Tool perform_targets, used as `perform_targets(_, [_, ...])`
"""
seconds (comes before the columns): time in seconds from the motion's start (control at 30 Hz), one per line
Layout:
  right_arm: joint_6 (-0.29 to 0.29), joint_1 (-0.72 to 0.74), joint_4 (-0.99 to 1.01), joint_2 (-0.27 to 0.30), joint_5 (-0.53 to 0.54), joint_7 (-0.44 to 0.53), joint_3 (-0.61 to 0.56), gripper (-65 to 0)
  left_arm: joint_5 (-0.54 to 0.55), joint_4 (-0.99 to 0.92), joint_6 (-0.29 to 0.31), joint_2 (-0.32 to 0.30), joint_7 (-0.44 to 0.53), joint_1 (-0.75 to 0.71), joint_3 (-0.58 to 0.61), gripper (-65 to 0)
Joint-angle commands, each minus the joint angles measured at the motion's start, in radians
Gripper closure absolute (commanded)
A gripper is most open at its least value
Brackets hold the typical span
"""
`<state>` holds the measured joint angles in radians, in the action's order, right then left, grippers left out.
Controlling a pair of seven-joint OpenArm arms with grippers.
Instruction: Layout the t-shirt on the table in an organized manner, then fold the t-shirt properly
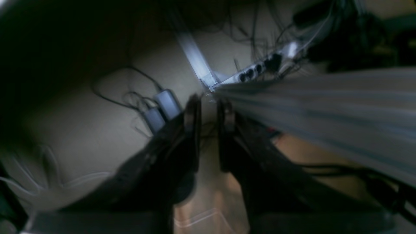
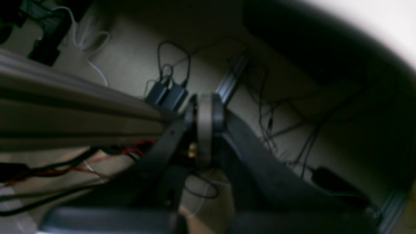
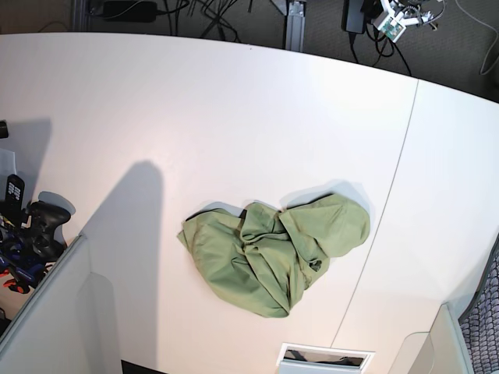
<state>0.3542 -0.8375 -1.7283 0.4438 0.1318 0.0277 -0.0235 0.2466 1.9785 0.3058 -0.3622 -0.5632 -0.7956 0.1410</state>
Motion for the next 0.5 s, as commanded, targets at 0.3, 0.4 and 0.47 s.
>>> perform_targets(0.3, [0.001, 0.066, -0.222, 0.007, 0.008, -0.037, 0.084, 0.0, -0.056, 0.167, -0.006, -0.098, -0.016, 0.003, -0.093, -19.1])
perform_targets(0.4, [-0.010, 0.167, -0.219, -0.002, 0.035, -0.098, 0.107, -0.5, -0.053, 0.154, -0.006, -0.150, -0.006, 0.068, -0.098, -35.1])
perform_targets(0.47, [-0.048, 0.253, -0.203, -0.020, 0.066, -0.154, 0.109, -6.1, -0.038, 0.136, -0.007, -0.188, 0.006, 0.127, -0.098, -37.9])
